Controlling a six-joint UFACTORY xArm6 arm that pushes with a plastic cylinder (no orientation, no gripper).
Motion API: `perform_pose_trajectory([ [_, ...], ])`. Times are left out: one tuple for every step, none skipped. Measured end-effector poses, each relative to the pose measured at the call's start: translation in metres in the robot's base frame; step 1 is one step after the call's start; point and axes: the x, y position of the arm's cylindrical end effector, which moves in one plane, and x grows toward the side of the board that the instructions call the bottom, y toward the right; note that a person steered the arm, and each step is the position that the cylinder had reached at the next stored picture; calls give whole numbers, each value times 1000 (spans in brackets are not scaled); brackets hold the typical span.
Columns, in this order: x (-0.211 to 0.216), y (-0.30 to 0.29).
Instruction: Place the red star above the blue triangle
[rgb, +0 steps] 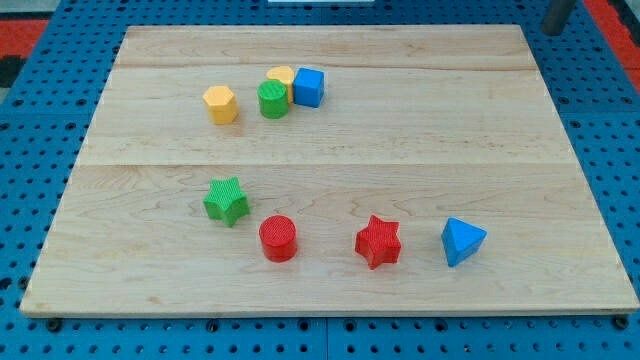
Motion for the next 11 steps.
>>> perform_pose_trajectory([
  [1,0],
  [24,13],
  [82,12],
  [130,-48],
  [154,-137],
  [219,-227],
  [257,-308],
  [249,-317],
  [323,-339],
  [365,-341],
  [384,-267],
])
